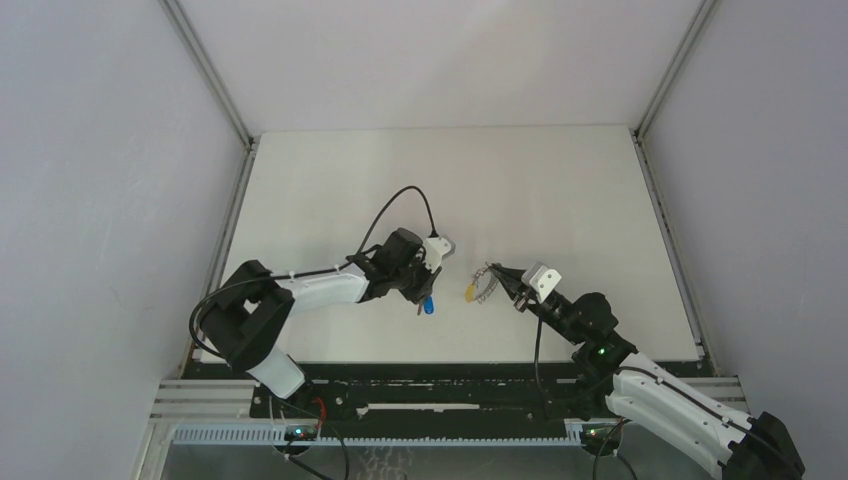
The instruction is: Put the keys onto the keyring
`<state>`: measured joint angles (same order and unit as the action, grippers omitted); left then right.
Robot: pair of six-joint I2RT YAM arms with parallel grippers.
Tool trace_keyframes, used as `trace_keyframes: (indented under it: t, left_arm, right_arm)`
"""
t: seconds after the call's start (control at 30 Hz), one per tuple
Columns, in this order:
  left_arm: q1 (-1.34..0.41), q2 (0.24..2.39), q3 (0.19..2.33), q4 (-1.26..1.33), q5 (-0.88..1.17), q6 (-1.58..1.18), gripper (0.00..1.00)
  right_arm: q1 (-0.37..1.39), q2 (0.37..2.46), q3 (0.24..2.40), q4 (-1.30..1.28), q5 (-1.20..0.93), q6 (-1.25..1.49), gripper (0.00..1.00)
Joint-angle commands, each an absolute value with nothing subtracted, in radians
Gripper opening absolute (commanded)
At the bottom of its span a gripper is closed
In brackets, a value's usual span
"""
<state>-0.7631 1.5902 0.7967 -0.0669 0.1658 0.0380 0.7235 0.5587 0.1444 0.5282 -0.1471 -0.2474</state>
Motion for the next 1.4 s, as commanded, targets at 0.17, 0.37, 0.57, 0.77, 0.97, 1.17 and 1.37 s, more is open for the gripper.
trace_keyframes:
  t: [0.17, 0.37, 0.57, 0.77, 0.97, 1.17, 1.37]
  left_arm:
    - [-0.759, 1.606, 0.796, -0.057, 0.209, 0.061, 0.21]
    - [-0.758, 1.618, 0.801, -0.065, 0.209, 0.061, 0.2]
    - [-0.758, 1.61, 0.796, -0.075, 0.201, 0.062, 0.21]
    - [-0.758, 1.591, 0.788, -0.086, 0.183, 0.061, 0.23]
    - [-0.758, 1.579, 0.785, -0.086, 0.175, 0.063, 0.22]
    - [-0.758, 1.567, 0.781, -0.088, 0.165, 0.063, 0.2]
    - [-0.758, 1.541, 0.768, -0.09, 0.16, 0.063, 0.09]
  right_arm:
    - [0.732, 0.557, 0.158, 0.586, -0.158, -0.233, 0.0]
    - [0.732, 0.559, 0.159, 0.588, -0.16, -0.232, 0.0]
    - [0.732, 0.565, 0.159, 0.591, -0.164, -0.23, 0.0]
    - [0.732, 0.571, 0.16, 0.594, -0.166, -0.229, 0.0]
    - [0.732, 0.571, 0.162, 0.591, -0.168, -0.23, 0.0]
    - [0.732, 0.57, 0.161, 0.588, -0.166, -0.231, 0.0]
    - [0.732, 0.57, 0.163, 0.588, -0.168, -0.23, 0.0]
